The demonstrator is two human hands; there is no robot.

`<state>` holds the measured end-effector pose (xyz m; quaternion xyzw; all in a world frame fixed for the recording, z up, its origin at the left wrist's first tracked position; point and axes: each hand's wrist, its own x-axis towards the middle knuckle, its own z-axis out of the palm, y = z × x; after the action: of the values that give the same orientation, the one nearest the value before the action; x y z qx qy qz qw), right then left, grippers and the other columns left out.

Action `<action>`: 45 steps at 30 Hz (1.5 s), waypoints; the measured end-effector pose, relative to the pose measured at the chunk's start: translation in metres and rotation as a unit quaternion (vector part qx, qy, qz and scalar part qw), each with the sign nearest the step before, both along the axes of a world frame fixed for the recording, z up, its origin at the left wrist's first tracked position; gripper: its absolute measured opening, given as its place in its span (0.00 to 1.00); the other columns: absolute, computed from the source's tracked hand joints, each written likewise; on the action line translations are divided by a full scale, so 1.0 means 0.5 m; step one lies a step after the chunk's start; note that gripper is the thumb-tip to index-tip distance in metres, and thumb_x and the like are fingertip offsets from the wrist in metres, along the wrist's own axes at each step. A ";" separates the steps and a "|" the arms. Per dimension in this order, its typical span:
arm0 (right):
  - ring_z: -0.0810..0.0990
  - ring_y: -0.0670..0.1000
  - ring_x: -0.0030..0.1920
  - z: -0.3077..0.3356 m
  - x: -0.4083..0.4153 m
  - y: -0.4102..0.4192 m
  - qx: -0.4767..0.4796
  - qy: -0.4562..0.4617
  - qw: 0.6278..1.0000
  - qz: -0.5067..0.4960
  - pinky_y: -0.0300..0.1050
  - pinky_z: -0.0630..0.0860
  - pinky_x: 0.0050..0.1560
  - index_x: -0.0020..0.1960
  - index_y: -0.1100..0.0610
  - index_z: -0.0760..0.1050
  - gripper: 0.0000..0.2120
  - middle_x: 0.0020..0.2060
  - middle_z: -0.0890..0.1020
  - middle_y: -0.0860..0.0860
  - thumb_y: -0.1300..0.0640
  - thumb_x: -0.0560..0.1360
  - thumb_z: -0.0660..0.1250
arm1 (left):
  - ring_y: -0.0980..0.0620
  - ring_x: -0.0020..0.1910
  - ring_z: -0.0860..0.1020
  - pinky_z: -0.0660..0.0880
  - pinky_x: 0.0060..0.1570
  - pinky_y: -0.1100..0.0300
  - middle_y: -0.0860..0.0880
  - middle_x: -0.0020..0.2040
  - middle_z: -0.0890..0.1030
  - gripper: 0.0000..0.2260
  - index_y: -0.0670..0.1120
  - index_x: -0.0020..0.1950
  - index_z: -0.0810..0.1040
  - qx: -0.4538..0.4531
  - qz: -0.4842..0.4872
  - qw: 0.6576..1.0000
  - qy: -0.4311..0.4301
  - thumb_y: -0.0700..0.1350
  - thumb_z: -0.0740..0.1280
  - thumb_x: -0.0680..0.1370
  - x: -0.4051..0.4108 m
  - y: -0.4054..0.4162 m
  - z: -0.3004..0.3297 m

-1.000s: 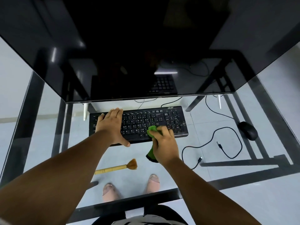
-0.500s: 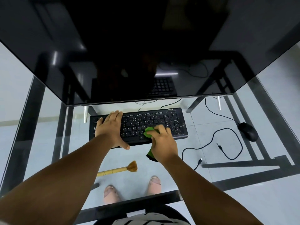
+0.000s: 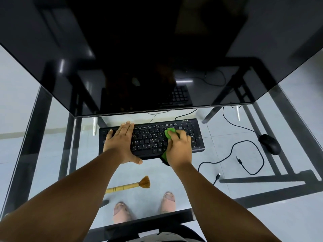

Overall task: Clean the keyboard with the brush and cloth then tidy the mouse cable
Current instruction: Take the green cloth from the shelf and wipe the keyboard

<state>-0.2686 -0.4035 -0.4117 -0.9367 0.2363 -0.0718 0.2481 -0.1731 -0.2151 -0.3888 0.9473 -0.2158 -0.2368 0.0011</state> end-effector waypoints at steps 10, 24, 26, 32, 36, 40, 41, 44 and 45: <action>0.70 0.56 0.58 -0.012 -0.079 -0.095 -0.023 -0.008 0.999 0.027 0.49 0.76 0.58 0.66 0.47 0.76 0.30 0.66 0.74 0.48 0.70 0.70 0.62 | 0.49 0.79 0.41 0.43 0.76 0.44 0.49 0.80 0.39 0.65 0.47 0.79 0.35 0.043 -0.022 0.999 -0.013 0.75 0.70 0.58 0.001 -0.012 0.002; 0.74 0.58 0.52 -0.018 -0.082 -0.195 -0.004 -0.009 0.999 -0.047 0.50 0.77 0.54 0.61 0.54 0.81 0.21 0.57 0.78 0.53 0.68 0.73 0.63 | 0.46 0.79 0.42 0.47 0.77 0.46 0.48 0.80 0.41 0.66 0.45 0.79 0.37 0.063 -0.057 0.996 -0.008 0.69 0.75 0.57 -0.010 -0.121 0.005; 0.74 0.57 0.53 -0.013 -0.042 -0.216 -0.004 0.006 0.999 -0.032 0.49 0.77 0.56 0.62 0.53 0.81 0.20 0.57 0.78 0.52 0.67 0.74 0.63 | 0.47 0.79 0.43 0.47 0.77 0.46 0.48 0.80 0.42 0.67 0.45 0.79 0.37 0.072 -0.062 0.995 -0.012 0.69 0.76 0.57 -0.008 -0.122 0.008; 0.72 0.56 0.56 -0.003 0.021 -0.242 -0.004 0.022 1.000 -0.001 0.48 0.76 0.56 0.64 0.52 0.79 0.20 0.59 0.76 0.50 0.65 0.76 0.61 | 0.48 0.79 0.44 0.48 0.77 0.46 0.49 0.80 0.44 0.67 0.45 0.79 0.38 0.080 -0.053 0.995 -0.009 0.67 0.78 0.56 -0.014 -0.129 0.017; 0.72 0.55 0.53 -0.016 -0.039 -0.234 -0.022 0.004 1.000 -0.001 0.47 0.77 0.54 0.61 0.52 0.81 0.21 0.57 0.78 0.49 0.67 0.73 0.62 | 0.48 0.79 0.44 0.48 0.77 0.46 0.48 0.80 0.44 0.67 0.45 0.79 0.38 0.083 -0.048 0.995 -0.002 0.66 0.78 0.56 -0.013 -0.135 0.022; 0.73 0.56 0.50 -0.025 -0.062 -0.234 -0.014 -0.019 1.000 -0.001 0.49 0.78 0.53 0.59 0.53 0.82 0.20 0.56 0.79 0.51 0.69 0.72 0.63 | 0.47 0.79 0.44 0.48 0.77 0.47 0.48 0.80 0.45 0.67 0.45 0.79 0.39 0.084 -0.047 0.995 0.000 0.65 0.79 0.55 -0.013 -0.135 0.026; 0.74 0.57 0.50 -0.022 -0.044 -0.239 -0.007 -0.013 1.000 -0.003 0.49 0.78 0.54 0.59 0.53 0.82 0.20 0.56 0.79 0.51 0.68 0.73 0.63 | 0.47 0.79 0.45 0.48 0.77 0.48 0.48 0.80 0.45 0.67 0.45 0.79 0.39 0.081 -0.046 0.996 0.001 0.65 0.79 0.55 -0.013 -0.135 0.028; 0.75 0.57 0.52 -0.009 0.026 -0.251 0.006 0.004 1.000 -0.002 0.50 0.77 0.57 0.61 0.53 0.81 0.19 0.56 0.78 0.52 0.67 0.75 0.62 | 0.48 0.79 0.45 0.48 0.77 0.48 0.48 0.80 0.45 0.67 0.46 0.79 0.39 0.076 -0.040 0.996 0.004 0.65 0.79 0.55 -0.013 -0.137 0.029; 0.75 0.57 0.53 -0.003 0.049 -0.251 0.007 0.011 1.000 0.004 0.50 0.77 0.58 0.62 0.52 0.81 0.19 0.57 0.77 0.52 0.66 0.76 0.61 | 0.48 0.79 0.45 0.48 0.77 0.48 0.48 0.80 0.45 0.67 0.46 0.79 0.39 0.075 -0.039 0.996 0.006 0.65 0.79 0.55 -0.013 -0.138 0.030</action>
<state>-0.2440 -0.5290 -0.4130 -0.9364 0.2363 -0.0586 0.2526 -0.1798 -0.2839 -0.3739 0.9342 -0.2341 -0.2576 -0.0785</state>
